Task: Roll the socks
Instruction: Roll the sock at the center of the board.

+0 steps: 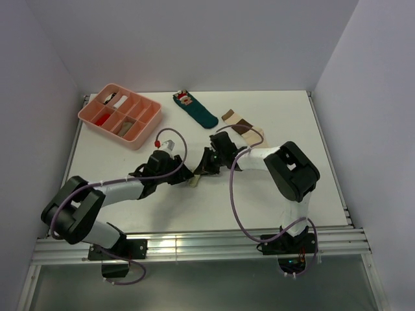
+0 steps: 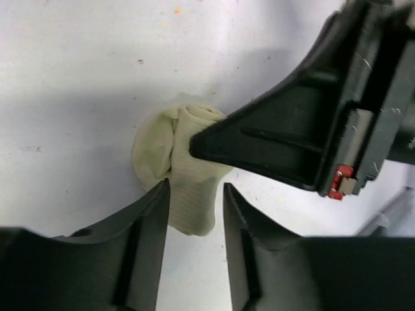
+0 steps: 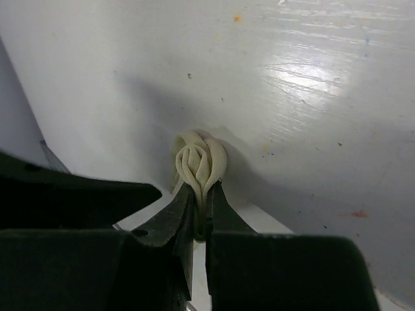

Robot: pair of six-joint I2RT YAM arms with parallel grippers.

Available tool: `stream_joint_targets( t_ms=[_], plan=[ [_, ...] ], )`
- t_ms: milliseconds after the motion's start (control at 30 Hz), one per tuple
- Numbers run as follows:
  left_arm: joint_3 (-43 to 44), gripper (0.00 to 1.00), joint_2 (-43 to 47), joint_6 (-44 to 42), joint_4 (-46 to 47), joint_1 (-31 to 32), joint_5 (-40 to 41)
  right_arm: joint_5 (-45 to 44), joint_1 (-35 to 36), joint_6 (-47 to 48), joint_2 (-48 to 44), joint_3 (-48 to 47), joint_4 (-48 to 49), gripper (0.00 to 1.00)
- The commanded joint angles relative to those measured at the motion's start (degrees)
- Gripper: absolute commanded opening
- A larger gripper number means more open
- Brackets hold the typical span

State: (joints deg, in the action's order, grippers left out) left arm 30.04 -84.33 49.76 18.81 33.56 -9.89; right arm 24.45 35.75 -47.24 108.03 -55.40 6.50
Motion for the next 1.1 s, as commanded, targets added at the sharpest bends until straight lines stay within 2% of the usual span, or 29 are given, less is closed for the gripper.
stream_joint_targets(
  t_ms=[0, 167, 300, 333, 533, 667, 1067],
  plan=[
    [4.4, 0.44, 4.0, -8.7, -10.6, 5.5, 16.5, -5.2, 0.6, 2.7, -1.4, -4.0, -13.1, 0.00],
    [7.8, 0.50, 5.6, -14.1, -14.1, 16.5, 34.9, -6.5, 1.0, 1.3, -0.5, -7.3, -19.8, 0.00],
    [9.3, 0.48, 3.9, -17.4, -14.5, 23.3, 45.8, -8.5, 1.3, 0.6, 0.0, -9.7, -24.1, 0.00],
    [9.7, 0.48, 3.4, -18.3, -14.3, 26.0, 47.4, -8.8, 1.6, 0.6, 0.2, -10.3, -25.8, 0.00],
    [14.6, 0.46, -5.2, -23.6, -14.8, 33.2, 57.4, -8.8, 2.2, 0.5, 1.8, -13.2, -29.6, 0.00],
    [17.5, 0.46, -11.2, -26.8, -15.0, 35.5, 60.8, -7.8, 2.3, 0.3, 2.4, -13.2, -29.6, 0.00],
    [23.7, 0.41, -23.1, -26.8, -21.9, 36.0, 65.2, -5.7, 2.4, 0.2, 2.8, -12.2, -28.9, 0.00]
  ],
)
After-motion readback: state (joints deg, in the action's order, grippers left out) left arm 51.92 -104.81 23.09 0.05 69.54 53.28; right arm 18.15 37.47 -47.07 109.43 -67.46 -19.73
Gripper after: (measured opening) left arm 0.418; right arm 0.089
